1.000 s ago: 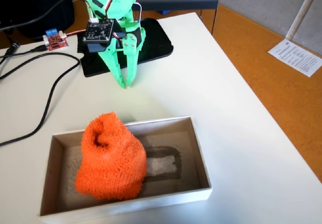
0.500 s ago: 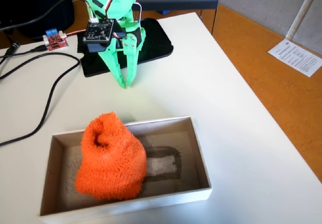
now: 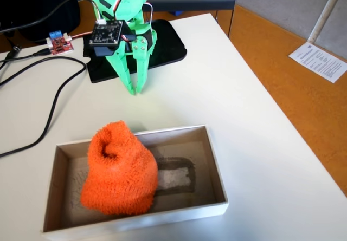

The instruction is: Remove orange objects from table

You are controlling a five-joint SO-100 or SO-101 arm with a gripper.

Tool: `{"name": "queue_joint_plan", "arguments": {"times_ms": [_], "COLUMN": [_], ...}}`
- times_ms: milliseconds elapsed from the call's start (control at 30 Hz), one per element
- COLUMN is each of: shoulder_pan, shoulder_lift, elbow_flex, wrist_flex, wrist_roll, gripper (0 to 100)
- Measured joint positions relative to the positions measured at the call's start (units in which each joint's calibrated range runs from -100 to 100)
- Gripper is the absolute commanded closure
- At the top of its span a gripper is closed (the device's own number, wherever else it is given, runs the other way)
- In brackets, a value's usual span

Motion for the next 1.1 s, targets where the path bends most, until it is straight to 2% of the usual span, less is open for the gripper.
{"name": "queue_joint_plan", "arguments": {"times_ms": [867,933,1033,1100], "shoulder_pan": [0.41,3.12,3.44,4.76], "shoulder_lift": [0.00,0.00,0.00,0.09], "elbow_flex": [0.00,0.00,0.00,-0.66], "wrist_flex": [0.00,0.00,-2.19,-4.07], "wrist_roll": [0.24,3.13,11.33,13.63], "gripper": [95,94,92,90]}}
